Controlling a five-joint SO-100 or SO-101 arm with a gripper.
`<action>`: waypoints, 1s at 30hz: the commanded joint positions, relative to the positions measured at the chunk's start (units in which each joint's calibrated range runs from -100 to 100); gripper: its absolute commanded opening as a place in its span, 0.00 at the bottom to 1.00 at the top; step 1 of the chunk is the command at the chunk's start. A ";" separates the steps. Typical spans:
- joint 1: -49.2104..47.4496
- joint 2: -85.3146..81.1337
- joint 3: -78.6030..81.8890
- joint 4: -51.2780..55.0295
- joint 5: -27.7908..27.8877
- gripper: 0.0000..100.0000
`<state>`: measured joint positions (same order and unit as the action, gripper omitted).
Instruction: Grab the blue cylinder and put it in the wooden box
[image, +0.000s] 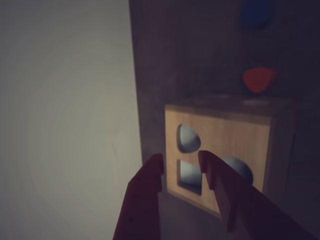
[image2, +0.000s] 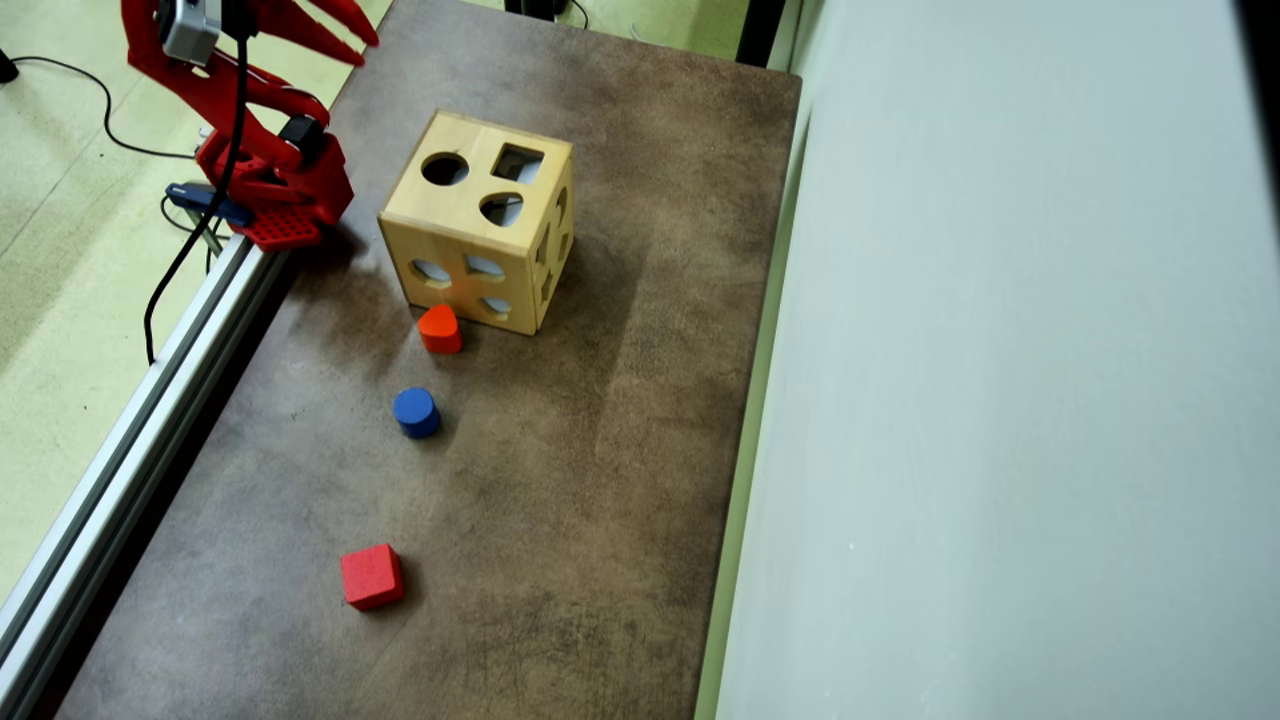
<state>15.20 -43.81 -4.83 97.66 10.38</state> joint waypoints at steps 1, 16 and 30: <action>8.13 8.44 -0.80 -0.15 3.32 0.12; 15.78 33.66 -0.89 -0.39 9.43 0.19; 20.98 52.18 -1.97 -4.49 9.91 0.19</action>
<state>35.75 7.12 -4.74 97.09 20.24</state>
